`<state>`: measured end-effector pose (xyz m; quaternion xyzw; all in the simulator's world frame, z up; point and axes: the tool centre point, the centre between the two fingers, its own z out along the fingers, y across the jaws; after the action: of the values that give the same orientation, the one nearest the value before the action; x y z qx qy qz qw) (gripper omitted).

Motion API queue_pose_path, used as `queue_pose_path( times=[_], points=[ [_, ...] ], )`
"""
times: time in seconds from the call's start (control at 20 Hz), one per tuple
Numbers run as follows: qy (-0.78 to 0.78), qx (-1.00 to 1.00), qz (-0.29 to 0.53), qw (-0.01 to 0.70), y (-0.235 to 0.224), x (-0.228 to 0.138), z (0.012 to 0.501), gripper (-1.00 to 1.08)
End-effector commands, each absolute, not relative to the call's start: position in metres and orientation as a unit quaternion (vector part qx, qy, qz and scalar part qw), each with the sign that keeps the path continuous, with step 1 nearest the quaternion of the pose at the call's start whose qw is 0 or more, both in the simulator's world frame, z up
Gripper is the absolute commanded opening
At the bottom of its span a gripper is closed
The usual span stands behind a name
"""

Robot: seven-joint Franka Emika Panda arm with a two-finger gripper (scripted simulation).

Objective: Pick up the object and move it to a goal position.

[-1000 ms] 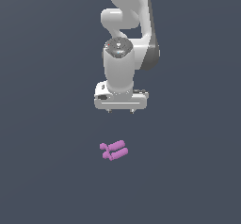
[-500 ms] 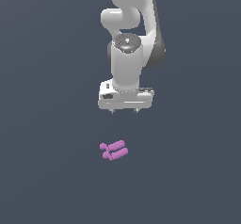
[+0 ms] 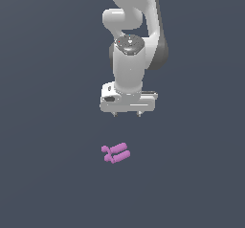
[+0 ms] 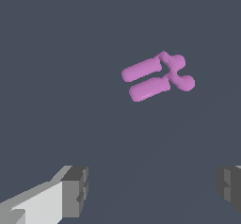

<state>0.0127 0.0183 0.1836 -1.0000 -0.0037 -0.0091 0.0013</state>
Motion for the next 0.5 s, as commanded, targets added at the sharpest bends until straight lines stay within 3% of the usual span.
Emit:
queue_pose_path(
  times=[0.0, 0.45],
  points=[
    [0.01, -1.0, -0.009, 0.002, 0.017, 0.016, 0.181, 1.0],
    [0.105, -0.994, -0.005, 0.006, 0.009, 0.034, 0.165, 1.0]
  ],
)
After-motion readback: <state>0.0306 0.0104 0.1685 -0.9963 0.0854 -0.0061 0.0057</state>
